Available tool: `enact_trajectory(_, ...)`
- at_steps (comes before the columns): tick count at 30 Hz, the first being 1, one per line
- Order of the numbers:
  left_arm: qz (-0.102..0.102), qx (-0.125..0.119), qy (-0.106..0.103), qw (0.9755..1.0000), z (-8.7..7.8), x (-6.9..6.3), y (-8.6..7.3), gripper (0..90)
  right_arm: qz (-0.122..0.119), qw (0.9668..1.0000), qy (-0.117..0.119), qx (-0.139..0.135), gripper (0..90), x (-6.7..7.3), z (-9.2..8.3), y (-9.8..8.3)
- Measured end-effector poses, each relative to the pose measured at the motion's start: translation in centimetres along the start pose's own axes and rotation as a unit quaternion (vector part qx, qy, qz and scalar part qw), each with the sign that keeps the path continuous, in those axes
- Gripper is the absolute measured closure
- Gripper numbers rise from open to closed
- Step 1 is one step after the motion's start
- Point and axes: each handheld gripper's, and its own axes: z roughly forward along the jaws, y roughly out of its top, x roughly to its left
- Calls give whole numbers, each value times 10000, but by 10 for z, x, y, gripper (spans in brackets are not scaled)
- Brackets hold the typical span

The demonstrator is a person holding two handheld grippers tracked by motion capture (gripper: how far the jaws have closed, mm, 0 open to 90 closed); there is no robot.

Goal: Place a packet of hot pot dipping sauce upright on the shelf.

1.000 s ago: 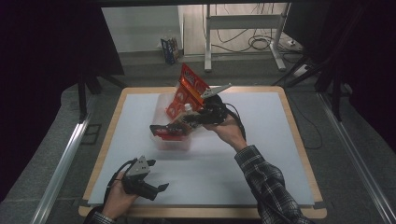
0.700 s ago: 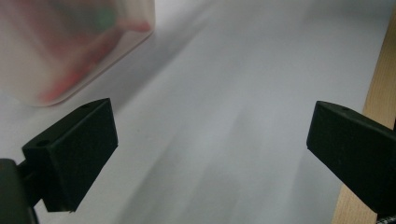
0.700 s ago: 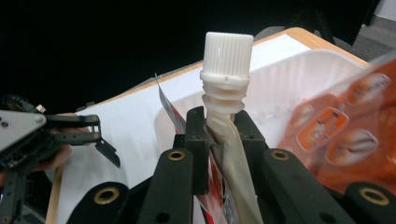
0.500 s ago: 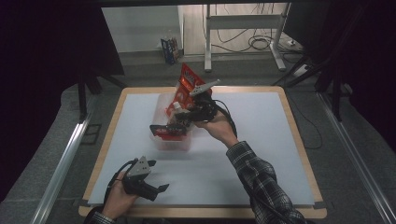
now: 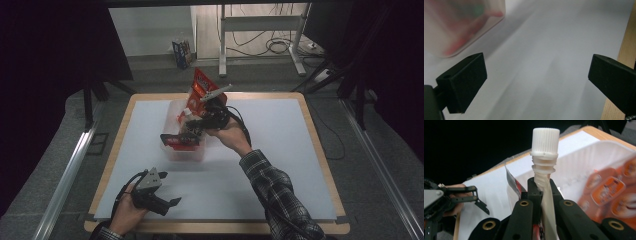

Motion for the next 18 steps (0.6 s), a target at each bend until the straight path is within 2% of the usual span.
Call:
enact_trajectory(5, 3, 11, 5, 10000, 0, 0, 0, 18, -54, 9997, -105, 196, 870, -2, -13, -4)
enact_trajectory(10, 4, 7, 5, 10000, 0, 0, 0, 19, -118, 9993, -252, 252, 871, -5, -31, -8)
enact_trajectory(13, 6, 13, 3, 10000, 0, 0, 0, 19, -93, 9995, -214, 201, 870, -7, -42, -9)
enact_trajectory(16, 10, 21, 6, 10000, 0, 0, 0, 19, -163, 9994, -147, 268, 867, -6, -42, -6)
enact_trajectory(18, 10, 16, 2, 10000, 0, 0, 0, 19, -244, 9989, -128, 367, 859, -4, -35, -5)
